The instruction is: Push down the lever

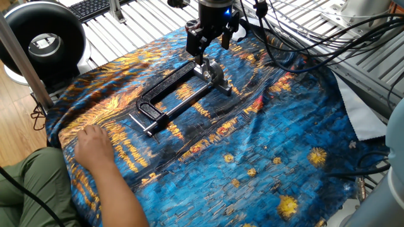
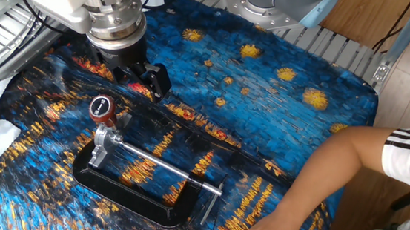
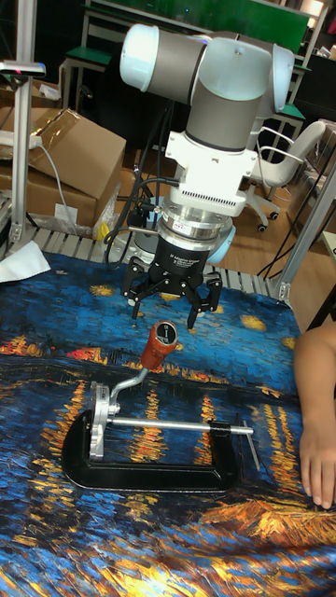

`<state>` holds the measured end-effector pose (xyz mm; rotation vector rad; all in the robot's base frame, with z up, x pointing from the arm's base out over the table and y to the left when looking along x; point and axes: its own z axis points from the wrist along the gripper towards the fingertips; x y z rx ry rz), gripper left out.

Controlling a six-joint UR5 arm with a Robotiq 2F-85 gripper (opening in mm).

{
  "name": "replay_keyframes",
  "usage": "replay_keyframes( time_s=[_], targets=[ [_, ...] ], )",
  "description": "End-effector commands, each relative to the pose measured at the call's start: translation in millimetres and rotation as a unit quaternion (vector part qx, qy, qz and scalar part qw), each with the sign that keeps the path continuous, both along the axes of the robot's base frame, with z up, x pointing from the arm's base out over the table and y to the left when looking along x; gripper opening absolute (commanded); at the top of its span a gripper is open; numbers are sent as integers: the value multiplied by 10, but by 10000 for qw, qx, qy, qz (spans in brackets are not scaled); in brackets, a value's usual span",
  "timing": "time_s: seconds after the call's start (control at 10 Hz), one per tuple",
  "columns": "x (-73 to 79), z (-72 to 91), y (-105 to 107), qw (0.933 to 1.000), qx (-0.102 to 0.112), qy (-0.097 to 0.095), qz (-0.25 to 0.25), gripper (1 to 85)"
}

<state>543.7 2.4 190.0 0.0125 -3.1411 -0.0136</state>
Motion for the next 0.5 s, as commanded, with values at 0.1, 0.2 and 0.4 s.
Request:
replay_keyframes(
  time_s=[0.1, 0.2, 0.4],
  targets=[
    [-153, 0, 202, 9987, 314, 307, -256, 10],
    [-150, 1, 195, 9988, 299, 299, -257, 10],
    [-154, 1, 195, 9988, 307, 299, -249, 10]
  ],
)
